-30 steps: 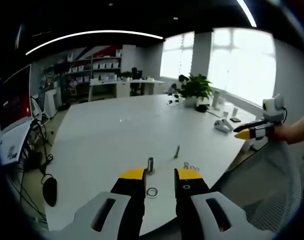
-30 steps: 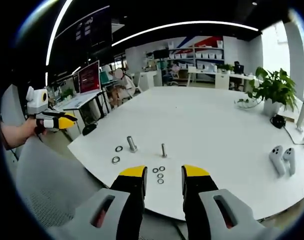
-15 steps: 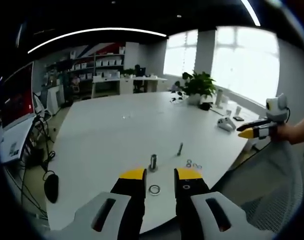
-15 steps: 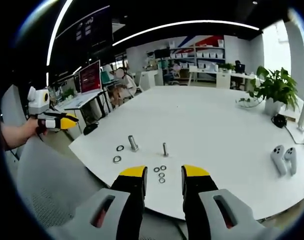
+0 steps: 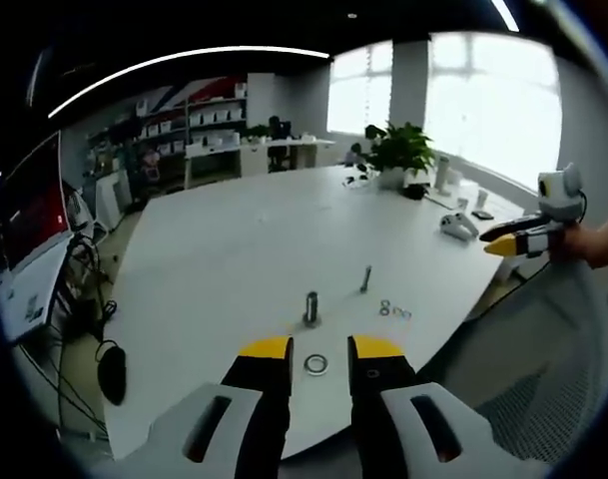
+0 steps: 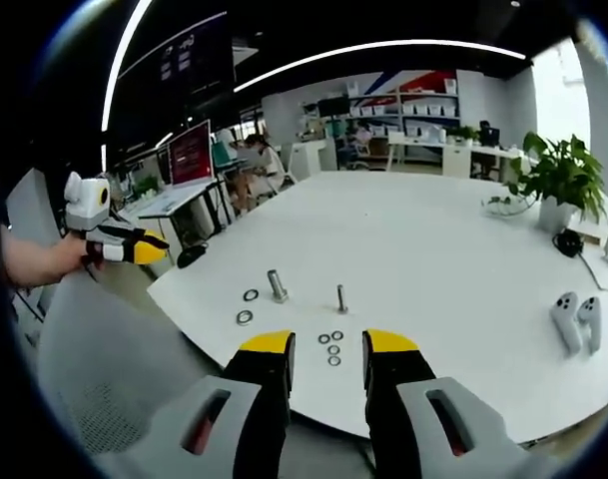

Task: Place the washer onto the threaded stud by aligning its center hole with the stud, sliding it down to the base, and recovering from edge contact or off-axis alignment until the washer reaches the visible bottom stop.

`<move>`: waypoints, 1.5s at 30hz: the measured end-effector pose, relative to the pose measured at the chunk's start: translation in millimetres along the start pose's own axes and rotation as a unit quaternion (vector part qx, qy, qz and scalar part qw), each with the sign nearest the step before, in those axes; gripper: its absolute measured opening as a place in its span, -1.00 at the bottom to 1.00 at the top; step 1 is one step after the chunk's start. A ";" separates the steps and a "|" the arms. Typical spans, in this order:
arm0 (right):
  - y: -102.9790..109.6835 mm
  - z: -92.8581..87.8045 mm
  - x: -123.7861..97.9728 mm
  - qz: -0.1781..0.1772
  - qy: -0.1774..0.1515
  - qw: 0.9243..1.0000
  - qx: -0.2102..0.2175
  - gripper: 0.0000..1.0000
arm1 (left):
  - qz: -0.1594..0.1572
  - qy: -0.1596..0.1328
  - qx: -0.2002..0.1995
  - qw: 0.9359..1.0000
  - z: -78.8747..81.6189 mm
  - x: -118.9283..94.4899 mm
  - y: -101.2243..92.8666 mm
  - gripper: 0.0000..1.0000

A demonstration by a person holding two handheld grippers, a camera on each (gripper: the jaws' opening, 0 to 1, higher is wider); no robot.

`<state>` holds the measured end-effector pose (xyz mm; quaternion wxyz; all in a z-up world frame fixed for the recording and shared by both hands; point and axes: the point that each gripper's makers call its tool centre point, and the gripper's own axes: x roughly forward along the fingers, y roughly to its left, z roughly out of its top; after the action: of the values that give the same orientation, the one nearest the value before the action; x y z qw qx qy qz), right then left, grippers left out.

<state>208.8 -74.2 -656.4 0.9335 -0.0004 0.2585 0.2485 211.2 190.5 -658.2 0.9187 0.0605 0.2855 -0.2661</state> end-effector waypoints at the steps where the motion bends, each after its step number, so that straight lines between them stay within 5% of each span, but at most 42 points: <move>1: 0.7 1.0 -0.4 0.002 -0.004 1.000 0.001 -0.41 | -0.003 0.008 0.007 1.000 -2.3 0.9 -2.3 -0.59; 6: 6.8 0.9 -0.1 0.020 -0.005 1.000 0.005 -0.41 | -0.012 0.045 0.056 0.997 -13.5 6.8 -13.7 -0.58; 22: 21.1 3.3 1.6 0.054 -0.010 0.998 -0.011 -0.38 | 0.018 0.082 0.040 0.996 -29.3 6.6 2.0 -0.58; 45: 23.2 -1.5 2.4 0.054 0.003 0.998 -0.013 -0.36 | 0.015 0.074 0.006 0.997 -30.4 4.5 7.9 -0.56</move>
<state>199.1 -53.0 -655.9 0.9180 0.0006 0.2576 0.3017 203.5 203.2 -686.2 0.8987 0.0895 0.3499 -0.2489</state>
